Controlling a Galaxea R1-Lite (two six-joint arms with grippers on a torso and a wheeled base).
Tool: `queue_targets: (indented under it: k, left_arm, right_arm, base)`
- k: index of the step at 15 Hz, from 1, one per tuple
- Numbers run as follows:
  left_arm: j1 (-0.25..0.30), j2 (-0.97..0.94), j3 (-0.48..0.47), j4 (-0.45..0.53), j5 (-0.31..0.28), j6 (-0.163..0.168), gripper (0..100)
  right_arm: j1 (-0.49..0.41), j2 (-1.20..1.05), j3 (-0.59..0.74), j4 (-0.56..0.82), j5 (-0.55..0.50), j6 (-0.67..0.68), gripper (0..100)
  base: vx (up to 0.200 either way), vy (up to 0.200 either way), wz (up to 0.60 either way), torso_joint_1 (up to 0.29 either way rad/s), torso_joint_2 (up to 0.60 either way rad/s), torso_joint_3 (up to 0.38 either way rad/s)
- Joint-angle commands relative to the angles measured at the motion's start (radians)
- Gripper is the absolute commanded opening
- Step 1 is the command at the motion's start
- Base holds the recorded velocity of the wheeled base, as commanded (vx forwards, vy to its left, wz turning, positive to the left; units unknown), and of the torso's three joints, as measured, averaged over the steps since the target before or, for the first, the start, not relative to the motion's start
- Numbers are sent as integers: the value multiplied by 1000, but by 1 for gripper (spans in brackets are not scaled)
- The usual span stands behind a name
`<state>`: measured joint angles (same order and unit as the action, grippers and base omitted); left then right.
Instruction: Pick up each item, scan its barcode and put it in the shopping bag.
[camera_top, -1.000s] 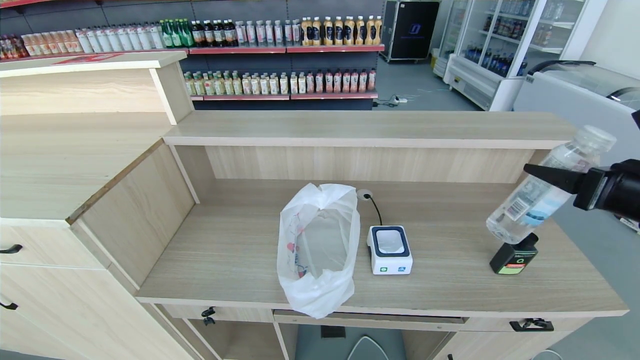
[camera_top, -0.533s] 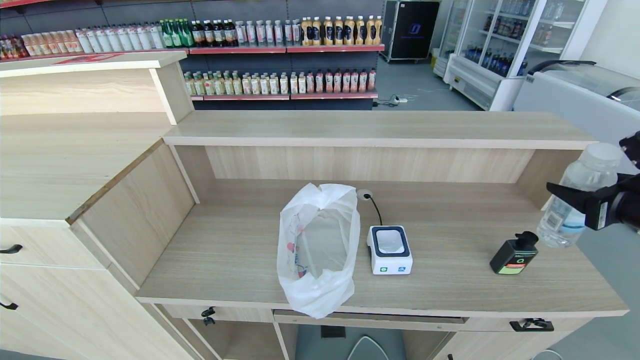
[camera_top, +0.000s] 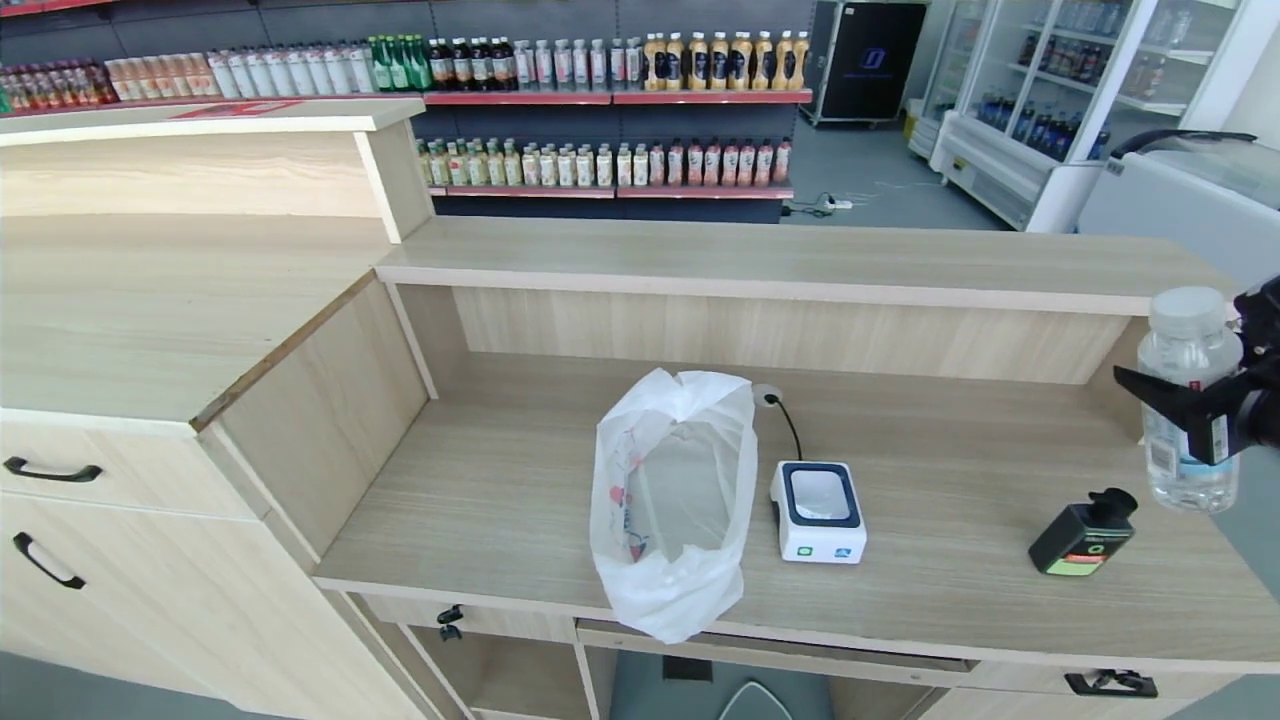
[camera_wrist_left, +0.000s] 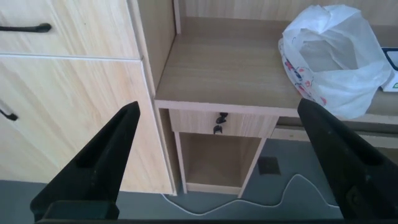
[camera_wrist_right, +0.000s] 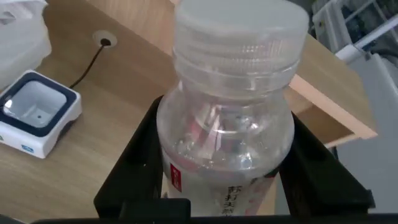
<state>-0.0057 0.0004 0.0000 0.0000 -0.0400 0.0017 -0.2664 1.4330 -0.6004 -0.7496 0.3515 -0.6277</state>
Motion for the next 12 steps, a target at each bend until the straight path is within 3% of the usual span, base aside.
queue_targets:
  k: [1,3,9,12]
  left_arm:
    - [0,1,0,0,0,0,100]
    - [0,1,0,0,0,0,100]
    - [0,1,0,0,0,0,100]
    - [0,1,0,0,0,0,100]
  right_arm:
    - [27,55,-1,-71,0,-23,0]
    - [47,90,-9,-116,12,-40,0]
    - [93,204,-19,-212,47,-86,0]
    - [96,279,-15,-292,169,-118,0]
  base:
    - [0,0,600,2,2,-2]
    - [0,0,600,5,5,0]
    - [0,0,0,0,0,0]
    - [0,0,0,0,0,0]
